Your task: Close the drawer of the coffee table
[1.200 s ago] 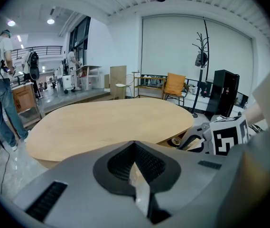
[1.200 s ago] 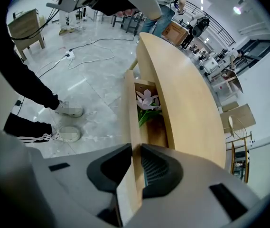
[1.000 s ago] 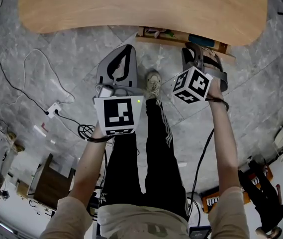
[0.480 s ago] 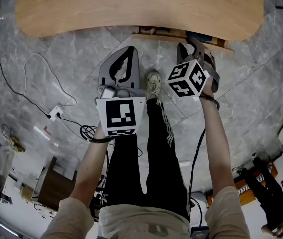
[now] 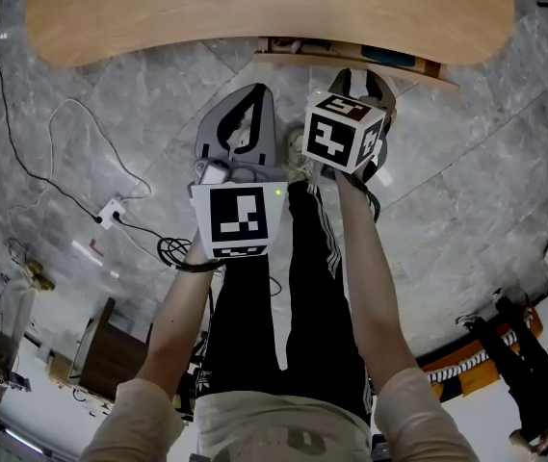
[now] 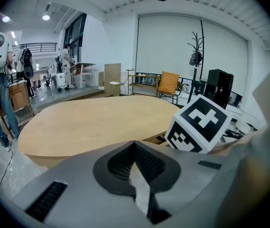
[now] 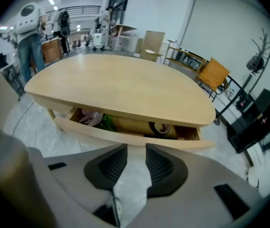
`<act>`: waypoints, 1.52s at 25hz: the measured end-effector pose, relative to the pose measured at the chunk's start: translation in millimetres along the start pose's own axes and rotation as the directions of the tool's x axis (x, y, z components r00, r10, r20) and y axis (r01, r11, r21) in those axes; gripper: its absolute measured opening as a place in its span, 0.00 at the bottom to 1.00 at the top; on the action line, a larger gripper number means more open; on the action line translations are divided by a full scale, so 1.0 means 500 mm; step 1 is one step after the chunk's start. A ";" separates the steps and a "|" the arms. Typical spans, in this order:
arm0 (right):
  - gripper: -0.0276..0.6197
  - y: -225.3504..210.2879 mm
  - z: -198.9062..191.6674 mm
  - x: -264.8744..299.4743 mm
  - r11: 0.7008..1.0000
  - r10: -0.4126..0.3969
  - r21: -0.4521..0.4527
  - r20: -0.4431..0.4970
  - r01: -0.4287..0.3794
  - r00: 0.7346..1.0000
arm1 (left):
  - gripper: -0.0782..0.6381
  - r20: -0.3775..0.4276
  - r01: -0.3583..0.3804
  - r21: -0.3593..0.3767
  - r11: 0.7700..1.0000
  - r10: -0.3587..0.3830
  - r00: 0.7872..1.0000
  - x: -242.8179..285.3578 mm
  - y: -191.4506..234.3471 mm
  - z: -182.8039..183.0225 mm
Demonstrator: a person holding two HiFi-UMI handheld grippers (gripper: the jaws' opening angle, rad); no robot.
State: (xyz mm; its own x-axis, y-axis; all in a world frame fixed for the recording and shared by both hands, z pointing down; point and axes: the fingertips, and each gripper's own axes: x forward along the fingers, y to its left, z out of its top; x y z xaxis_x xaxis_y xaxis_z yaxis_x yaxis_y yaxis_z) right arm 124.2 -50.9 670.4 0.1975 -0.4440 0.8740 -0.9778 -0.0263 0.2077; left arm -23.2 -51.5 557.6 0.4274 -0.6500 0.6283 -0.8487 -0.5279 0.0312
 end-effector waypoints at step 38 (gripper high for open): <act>0.05 -0.012 0.088 0.066 0.928 0.216 0.139 0.556 -0.346 0.802 | 0.12 -0.019 0.060 -0.034 0.998 -0.060 0.998 0.108 -0.040 -0.031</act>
State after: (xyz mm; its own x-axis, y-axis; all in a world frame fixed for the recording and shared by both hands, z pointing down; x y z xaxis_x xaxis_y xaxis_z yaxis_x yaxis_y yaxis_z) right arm 133.8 -104.8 678.9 -0.0910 -0.8603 0.5016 -0.9852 0.0045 -0.1712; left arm 12.1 -67.6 602.8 0.4718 -0.6062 0.6402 -0.8319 -0.5466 0.0955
